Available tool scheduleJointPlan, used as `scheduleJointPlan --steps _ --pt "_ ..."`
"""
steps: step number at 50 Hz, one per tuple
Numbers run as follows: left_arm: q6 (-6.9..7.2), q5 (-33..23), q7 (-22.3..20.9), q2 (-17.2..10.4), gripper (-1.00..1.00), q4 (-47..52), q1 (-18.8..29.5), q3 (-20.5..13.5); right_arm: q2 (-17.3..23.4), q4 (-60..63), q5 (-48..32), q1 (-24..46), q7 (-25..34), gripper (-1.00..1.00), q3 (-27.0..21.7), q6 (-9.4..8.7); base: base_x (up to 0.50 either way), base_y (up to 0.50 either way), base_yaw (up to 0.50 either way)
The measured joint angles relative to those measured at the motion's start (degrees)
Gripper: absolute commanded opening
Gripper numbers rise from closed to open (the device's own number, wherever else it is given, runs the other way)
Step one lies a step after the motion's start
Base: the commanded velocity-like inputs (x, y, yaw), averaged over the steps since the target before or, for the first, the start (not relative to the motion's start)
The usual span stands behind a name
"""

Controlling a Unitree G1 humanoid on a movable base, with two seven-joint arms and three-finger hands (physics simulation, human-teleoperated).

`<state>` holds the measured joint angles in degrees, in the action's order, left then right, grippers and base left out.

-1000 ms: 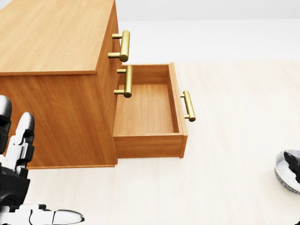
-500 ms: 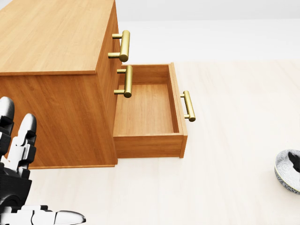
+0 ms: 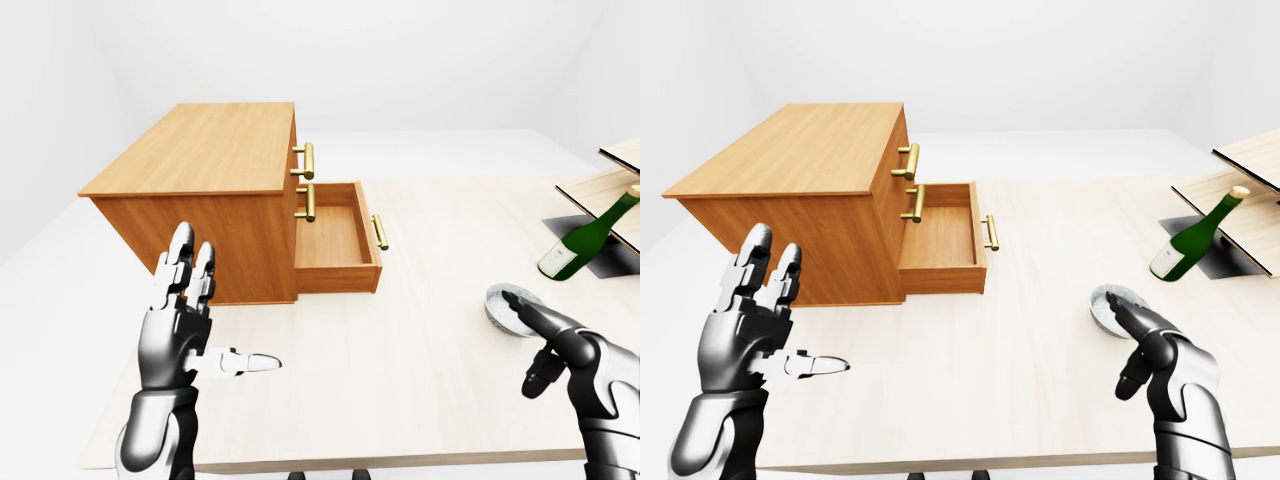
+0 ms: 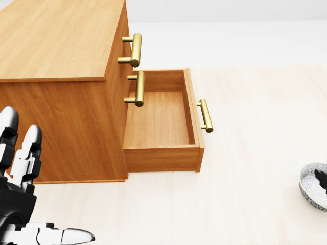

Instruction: Put the bowl on top of the cabinet.

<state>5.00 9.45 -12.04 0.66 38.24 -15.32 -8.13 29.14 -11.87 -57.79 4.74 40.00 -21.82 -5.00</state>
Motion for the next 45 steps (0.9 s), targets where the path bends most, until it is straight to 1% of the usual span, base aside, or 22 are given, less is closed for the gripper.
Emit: scheduleJointPlan --steps 14,26,45 --pt "0.0 -0.05 0.1 -0.06 1.0 -0.3 0.15 0.0 0.89 -1.95 0.13 0.31 0.0 1.0 0.17 0.0 0.0 0.0 0.0" --pt "0.0 0.19 0.21 -0.15 1.0 -0.38 0.67 -0.46 1.92 -2.28 -0.51 1.94 0.0 1.0 0.58 0.0 0.0 0.0 0.0" --pt "0.0 -0.05 0.69 -0.31 1.0 -1.61 1.46 -0.49 3.0 -8.24 1.14 5.84 -0.61 1.0 2.97 0.0 0.0 0.0 0.0"
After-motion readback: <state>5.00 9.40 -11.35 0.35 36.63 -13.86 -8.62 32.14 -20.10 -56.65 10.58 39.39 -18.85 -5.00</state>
